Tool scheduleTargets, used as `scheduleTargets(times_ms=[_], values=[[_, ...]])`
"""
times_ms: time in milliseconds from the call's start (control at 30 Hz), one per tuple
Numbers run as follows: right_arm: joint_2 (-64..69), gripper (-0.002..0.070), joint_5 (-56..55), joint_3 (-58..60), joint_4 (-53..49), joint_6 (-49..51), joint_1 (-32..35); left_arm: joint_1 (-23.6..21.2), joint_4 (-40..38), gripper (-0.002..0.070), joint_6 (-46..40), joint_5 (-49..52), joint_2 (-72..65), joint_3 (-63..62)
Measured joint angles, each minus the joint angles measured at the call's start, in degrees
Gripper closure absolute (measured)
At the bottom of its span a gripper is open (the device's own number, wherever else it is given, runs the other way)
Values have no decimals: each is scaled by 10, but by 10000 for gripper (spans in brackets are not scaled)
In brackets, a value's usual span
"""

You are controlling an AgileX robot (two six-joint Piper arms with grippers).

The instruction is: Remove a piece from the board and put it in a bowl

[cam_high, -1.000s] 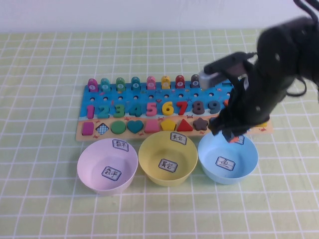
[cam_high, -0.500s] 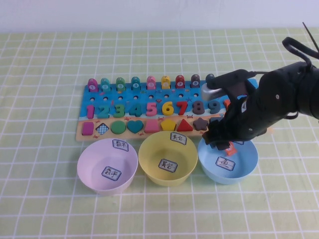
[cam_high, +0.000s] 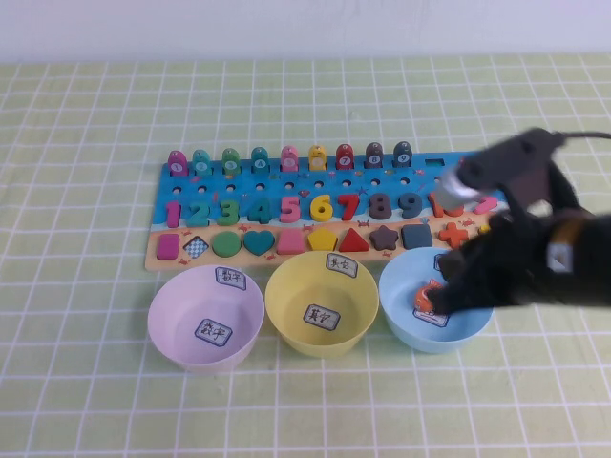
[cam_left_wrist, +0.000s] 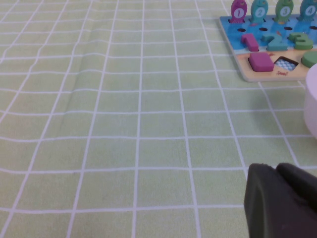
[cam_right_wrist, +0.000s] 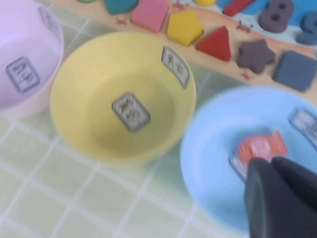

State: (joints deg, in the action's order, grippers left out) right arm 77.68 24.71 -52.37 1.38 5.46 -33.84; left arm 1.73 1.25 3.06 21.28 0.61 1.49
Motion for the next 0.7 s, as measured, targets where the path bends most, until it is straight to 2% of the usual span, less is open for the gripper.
scheduleTargets(times_ms=[167,433,533,700], values=[[-113,691,-56,117,22,0,-4,0,0,680,0,0,0,0],[-210,692,-324,286,39,4,-4,0,0,680,0,0,0,0],[-221,692,-392,337,39,2,-4,0,0,680,0,1,0,0],[-288,692,-399,389,39,-31,16,0,0,680,0,1,0,0]])
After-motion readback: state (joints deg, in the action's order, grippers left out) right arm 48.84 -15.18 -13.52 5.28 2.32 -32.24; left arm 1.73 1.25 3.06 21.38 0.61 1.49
